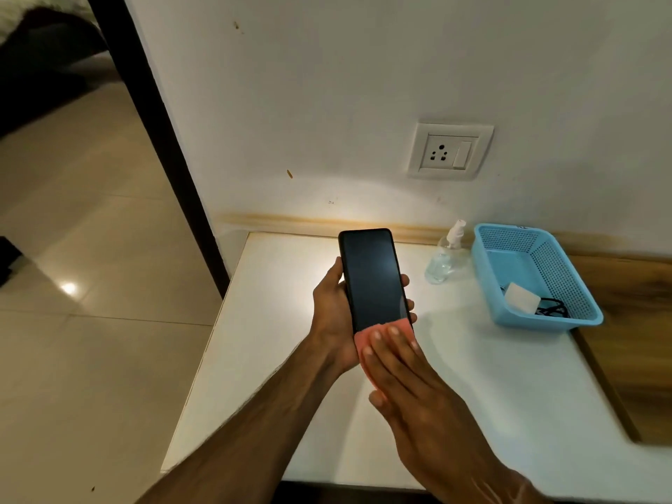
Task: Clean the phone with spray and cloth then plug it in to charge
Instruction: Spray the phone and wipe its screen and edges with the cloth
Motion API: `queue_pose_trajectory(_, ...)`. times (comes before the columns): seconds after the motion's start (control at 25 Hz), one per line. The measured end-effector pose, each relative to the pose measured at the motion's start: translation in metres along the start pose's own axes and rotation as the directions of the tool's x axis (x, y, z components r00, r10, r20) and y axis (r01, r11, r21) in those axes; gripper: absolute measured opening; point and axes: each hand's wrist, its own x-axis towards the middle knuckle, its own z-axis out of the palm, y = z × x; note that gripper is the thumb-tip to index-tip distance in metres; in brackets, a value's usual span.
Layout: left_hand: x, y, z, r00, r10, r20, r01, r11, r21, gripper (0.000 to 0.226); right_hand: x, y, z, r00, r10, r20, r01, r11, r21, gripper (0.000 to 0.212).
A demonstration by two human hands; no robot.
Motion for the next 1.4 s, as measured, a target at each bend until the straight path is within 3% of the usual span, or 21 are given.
queue_pose_trajectory(0.12,0.0,-0.001,0.001,0.999,0.025,-0.031,-0.024,0.999,0.032,0.075,0.022,0.007,-0.008,1.0,0.028,0.0,-0.028,1.0,-0.011,0.051)
queue_pose_trajectory(0.32,0.001,-0.009,0.003,0.989,0.018,-0.144,0.001,0.991,0.133,0.063,0.106,0.021,-0.021,0.954,0.301,0.01,-0.297,0.937,0.183,0.054)
queue_pose_trajectory(0.4,0.002,-0.008,0.0,0.995,0.007,-0.105,0.003,0.996,0.091,0.065,0.108,0.018,-0.017,0.962,0.275,-0.004,-0.27,0.947,0.176,0.053)
queue_pose_trajectory(0.56,0.001,-0.006,-0.003,1.0,-0.022,0.016,0.021,1.0,0.022,0.08,0.048,0.004,-0.011,0.995,0.074,-0.065,-0.069,0.994,0.08,0.049)
queue_pose_trajectory(0.68,0.0,-0.008,0.0,0.999,-0.034,0.004,0.034,0.998,0.047,0.079,0.028,0.011,-0.019,0.997,-0.001,-0.08,-0.001,1.0,-0.02,0.049)
queue_pose_trajectory(0.88,-0.004,-0.007,0.007,0.992,-0.01,-0.128,0.023,0.994,0.104,0.063,0.086,0.024,-0.032,0.983,0.164,-0.078,-0.162,0.986,0.033,0.053)
queue_pose_trajectory(1.08,-0.005,-0.004,0.007,0.985,0.009,-0.174,0.01,0.994,0.108,0.062,0.087,0.021,-0.026,0.99,0.063,-0.124,-0.062,0.998,0.011,0.062)
queue_pose_trajectory(1.4,-0.003,-0.009,0.005,0.987,0.025,-0.156,-0.002,0.989,0.147,0.065,0.056,0.029,-0.032,0.988,0.065,-0.142,-0.065,0.998,0.007,0.061)
